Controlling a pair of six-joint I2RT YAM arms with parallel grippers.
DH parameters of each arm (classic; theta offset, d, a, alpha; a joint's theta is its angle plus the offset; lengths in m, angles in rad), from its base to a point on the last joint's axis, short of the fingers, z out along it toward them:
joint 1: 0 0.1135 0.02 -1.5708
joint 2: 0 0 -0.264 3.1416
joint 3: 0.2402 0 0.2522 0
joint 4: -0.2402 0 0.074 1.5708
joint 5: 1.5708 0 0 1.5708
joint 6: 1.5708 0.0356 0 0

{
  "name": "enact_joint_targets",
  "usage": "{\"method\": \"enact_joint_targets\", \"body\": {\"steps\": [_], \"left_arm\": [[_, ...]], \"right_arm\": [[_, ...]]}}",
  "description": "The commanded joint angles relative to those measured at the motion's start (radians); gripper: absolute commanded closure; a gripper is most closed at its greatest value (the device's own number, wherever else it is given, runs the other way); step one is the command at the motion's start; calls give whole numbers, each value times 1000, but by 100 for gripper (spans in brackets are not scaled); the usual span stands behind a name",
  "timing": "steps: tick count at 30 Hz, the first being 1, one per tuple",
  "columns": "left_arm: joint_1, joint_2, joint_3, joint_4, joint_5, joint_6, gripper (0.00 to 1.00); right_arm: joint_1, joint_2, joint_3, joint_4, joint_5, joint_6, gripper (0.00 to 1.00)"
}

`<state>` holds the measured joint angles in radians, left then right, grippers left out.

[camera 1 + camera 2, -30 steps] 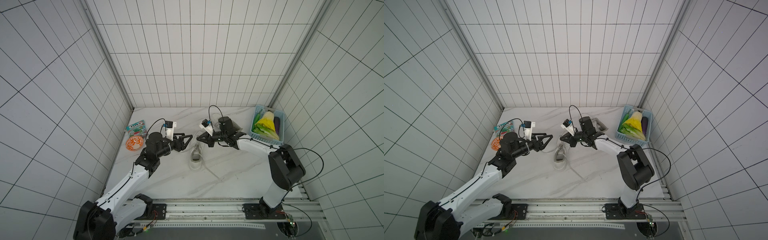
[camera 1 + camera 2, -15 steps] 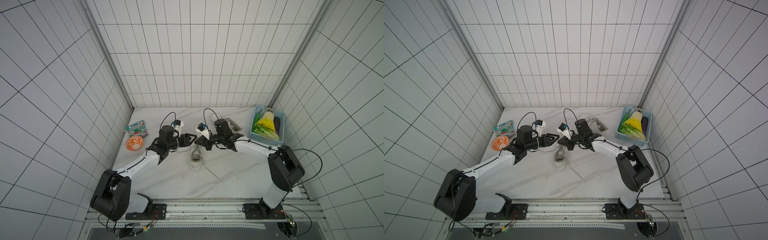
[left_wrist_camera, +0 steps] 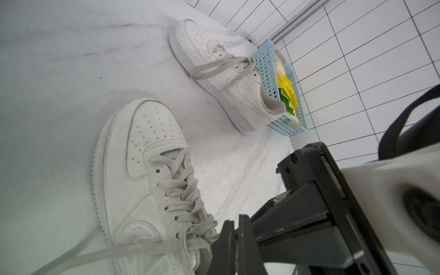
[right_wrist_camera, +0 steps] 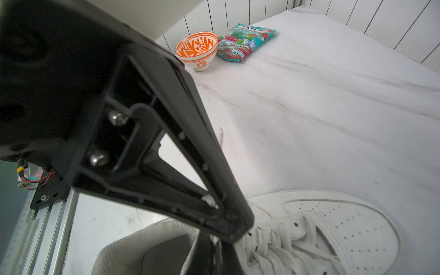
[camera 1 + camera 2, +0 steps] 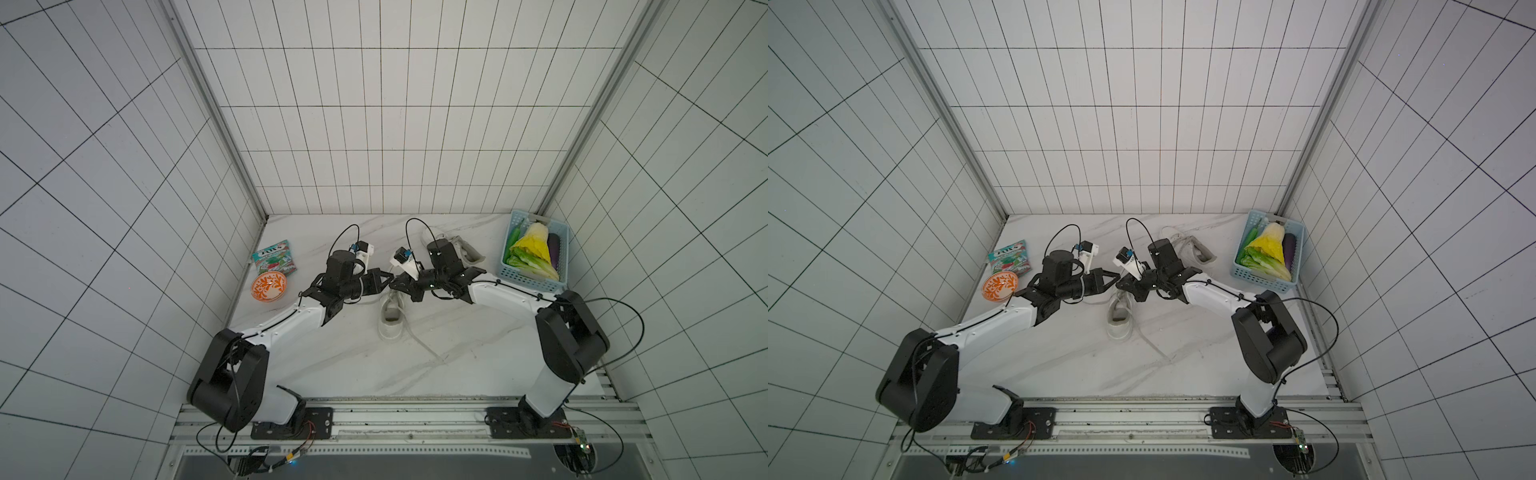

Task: Tie the shoes
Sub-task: Cross the shoelace with the shoelace.

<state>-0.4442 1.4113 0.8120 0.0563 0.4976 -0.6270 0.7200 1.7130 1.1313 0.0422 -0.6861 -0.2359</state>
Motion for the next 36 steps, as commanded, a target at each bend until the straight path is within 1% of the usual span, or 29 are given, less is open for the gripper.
{"method": "enact_joint_targets", "body": {"steps": [1, 4, 6, 8, 11, 13, 15, 16, 18, 19, 21, 22, 28, 29, 32, 34, 36], "left_arm": [[-2, -20, 18, -19, -24, 30, 99], [-2, -29, 12, -23, -25, 37, 100], [-2, -32, 7, -23, -30, 41, 100], [-1, -37, 3, -24, -38, 45, 100], [2, -44, -3, -26, -40, 50, 100], [3, -47, -8, -26, -39, 52, 100], [4, -48, -11, -26, -39, 53, 100], [4, -49, -11, -27, -39, 55, 100], [4, -49, -11, -30, -39, 59, 100], [5, -51, -12, -32, -38, 61, 100], [6, -53, -14, -32, -37, 62, 100], [6, -53, -14, -32, -37, 62, 100], [9, -64, -15, -33, -39, 61, 100], [10, -65, -16, -33, -39, 61, 100], [15, -65, -16, -35, -40, 61, 100], [15, -64, -17, -35, -40, 59, 100], [15, -63, -17, -35, -40, 58, 100]], "right_arm": [[-12, -103, -40, 8, 36, 22, 79], [-53, -207, -126, 29, 52, 75, 61], [-79, -271, -192, 38, 65, 112, 53], [-94, -324, -273, 58, 70, 150, 48], [-99, -374, -417, 143, 71, 224, 40], [-101, -372, -517, 259, 50, 306, 34], [-102, -346, -582, 370, 13, 386, 31], [-101, -324, -605, 423, -13, 423, 27], [-102, -278, -629, 500, -67, 455, 19], [-101, -254, -630, 517, -91, 448, 16], [-102, -213, -619, 518, -104, 422, 16], [-102, -193, -600, 496, -100, 405, 19], [-100, -129, -498, 331, -67, 319, 46], [-101, -123, -490, 311, -71, 308, 48], [-97, -123, -477, 242, -64, 262, 50], [-94, -127, -469, 180, -38, 218, 48], [-90, -118, -470, 161, -31, 189, 48]]}}
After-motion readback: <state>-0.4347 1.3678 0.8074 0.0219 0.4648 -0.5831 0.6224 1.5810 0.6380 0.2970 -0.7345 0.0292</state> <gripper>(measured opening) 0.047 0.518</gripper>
